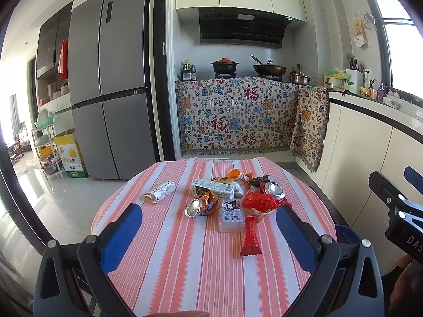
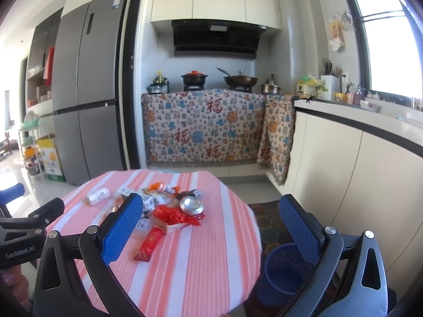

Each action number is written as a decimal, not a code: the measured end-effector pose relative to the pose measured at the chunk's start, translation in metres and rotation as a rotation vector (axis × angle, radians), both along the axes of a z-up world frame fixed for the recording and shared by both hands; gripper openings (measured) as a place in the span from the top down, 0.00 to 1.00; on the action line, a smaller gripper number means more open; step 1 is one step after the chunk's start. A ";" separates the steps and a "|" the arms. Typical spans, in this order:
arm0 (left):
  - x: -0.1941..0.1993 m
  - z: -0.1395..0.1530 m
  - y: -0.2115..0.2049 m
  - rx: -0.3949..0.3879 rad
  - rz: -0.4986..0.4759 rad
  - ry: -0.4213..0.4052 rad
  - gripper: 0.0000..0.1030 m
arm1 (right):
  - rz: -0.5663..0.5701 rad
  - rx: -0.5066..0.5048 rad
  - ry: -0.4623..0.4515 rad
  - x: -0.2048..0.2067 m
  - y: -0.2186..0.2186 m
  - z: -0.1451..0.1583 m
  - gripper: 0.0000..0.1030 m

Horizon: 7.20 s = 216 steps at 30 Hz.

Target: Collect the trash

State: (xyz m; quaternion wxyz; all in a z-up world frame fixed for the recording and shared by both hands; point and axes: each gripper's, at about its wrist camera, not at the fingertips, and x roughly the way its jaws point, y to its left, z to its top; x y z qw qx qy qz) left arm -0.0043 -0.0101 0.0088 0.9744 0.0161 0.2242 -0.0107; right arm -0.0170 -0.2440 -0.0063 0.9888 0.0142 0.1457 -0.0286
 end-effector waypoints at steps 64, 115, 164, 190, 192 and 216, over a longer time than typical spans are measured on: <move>-0.003 -0.001 0.004 -0.003 0.004 0.006 0.00 | -0.002 -0.011 0.004 -0.001 0.003 0.002 0.00; 0.037 -0.066 0.039 -0.018 0.037 0.177 0.00 | 0.061 -0.003 0.135 0.028 0.011 -0.038 0.00; 0.143 -0.178 0.046 -0.126 -0.090 0.498 0.00 | 0.149 0.030 0.530 0.146 0.032 -0.184 0.55; 0.140 -0.172 -0.002 -0.097 -0.214 0.490 0.37 | 0.130 0.048 0.521 0.145 0.035 -0.185 0.48; 0.124 -0.171 0.005 -0.110 -0.206 0.480 0.37 | 0.131 0.042 0.523 0.145 0.036 -0.186 0.47; 0.121 -0.194 0.006 0.032 -0.197 0.470 0.19 | 0.227 0.146 0.552 0.147 0.022 -0.185 0.27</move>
